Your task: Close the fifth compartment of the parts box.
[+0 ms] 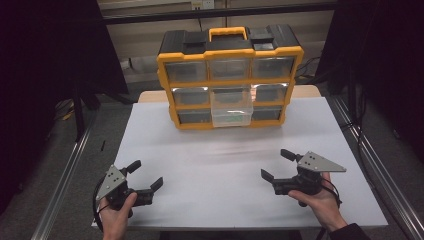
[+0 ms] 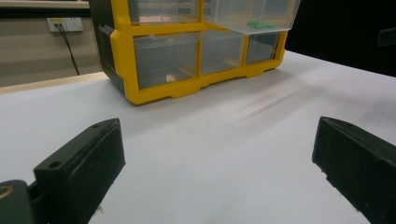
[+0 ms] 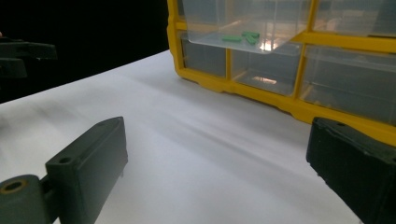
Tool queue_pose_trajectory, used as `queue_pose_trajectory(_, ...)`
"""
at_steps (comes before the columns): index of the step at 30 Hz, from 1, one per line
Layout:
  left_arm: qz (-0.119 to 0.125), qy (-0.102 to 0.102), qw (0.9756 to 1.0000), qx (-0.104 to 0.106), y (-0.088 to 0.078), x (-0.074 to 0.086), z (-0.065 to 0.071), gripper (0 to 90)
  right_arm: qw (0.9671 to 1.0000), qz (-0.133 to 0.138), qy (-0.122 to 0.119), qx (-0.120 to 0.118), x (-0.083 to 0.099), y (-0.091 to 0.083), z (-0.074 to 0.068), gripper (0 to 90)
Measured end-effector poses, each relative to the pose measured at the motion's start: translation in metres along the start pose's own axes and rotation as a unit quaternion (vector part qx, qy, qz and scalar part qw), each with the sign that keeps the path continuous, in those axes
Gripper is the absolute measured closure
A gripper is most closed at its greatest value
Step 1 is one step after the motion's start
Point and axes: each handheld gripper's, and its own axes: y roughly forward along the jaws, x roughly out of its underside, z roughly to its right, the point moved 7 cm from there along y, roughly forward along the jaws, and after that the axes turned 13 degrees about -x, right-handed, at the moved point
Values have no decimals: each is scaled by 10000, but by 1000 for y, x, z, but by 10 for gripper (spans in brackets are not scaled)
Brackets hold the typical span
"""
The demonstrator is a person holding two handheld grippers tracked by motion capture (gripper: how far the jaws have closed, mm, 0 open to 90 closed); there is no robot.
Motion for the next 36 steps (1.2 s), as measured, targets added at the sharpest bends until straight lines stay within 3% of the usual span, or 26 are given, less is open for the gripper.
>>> queue_pose_trajectory(14, 15, -43, 10000, -12, 0, 0, 0, 25, 9992, 139, -188, -323, -20, 17, -11, 105)
queue_pose_trajectory(23, 5, -18, 10000, -8, 0, 0, 0, 25, 9984, 242, -359, -360, -38, 28, -14, 140)
queue_pose_trajectory(29, 2, -32, 10000, -5, 0, 0, 0, 25, 9978, 287, -294, -515, -47, 35, -16, 216)
queue_pose_trajectory(36, 4, -23, 10000, -5, 0, 0, 0, 25, 9966, 323, -375, -655, -53, 44, -20, 368)
